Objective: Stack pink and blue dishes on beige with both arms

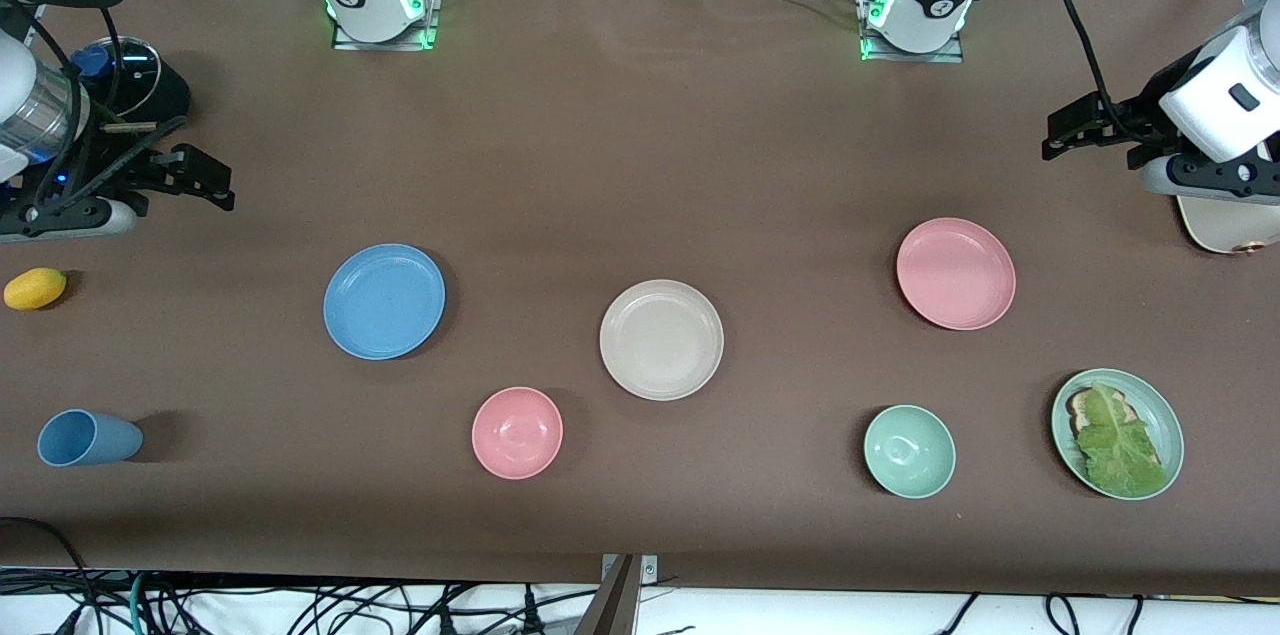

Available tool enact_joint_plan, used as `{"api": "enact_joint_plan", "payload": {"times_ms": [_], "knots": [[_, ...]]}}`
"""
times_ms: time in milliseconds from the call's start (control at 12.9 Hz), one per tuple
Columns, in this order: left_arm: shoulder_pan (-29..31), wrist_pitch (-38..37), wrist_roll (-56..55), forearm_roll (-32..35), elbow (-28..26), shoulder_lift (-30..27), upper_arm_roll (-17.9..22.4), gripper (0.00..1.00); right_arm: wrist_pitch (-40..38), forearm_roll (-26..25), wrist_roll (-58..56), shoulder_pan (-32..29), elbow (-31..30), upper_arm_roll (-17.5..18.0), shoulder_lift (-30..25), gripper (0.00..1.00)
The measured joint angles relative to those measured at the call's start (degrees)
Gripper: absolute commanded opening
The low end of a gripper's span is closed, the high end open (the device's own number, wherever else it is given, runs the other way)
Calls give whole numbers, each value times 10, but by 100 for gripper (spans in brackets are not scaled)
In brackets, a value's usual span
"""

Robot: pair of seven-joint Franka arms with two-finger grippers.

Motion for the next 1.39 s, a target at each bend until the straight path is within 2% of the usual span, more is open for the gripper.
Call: {"api": "enact_joint_plan", "payload": {"times_ms": [232,387,696,1160,1392], "knots": [[1,1,0,0,0,14,1,100,0,0,0,0,0,0,0,100],[8,16,0,0,-1,50,3,100,0,0,0,0,0,0,0,100],[31,98,8,0,0,145,4,100,0,0,0,0,0,0,0,100],[33,110,9,0,1,202,4,100,1,0,0,0,0,0,0,100],[68,143,56,0,-3,243,6,100,1,0,0,0,0,0,0,100]]}}
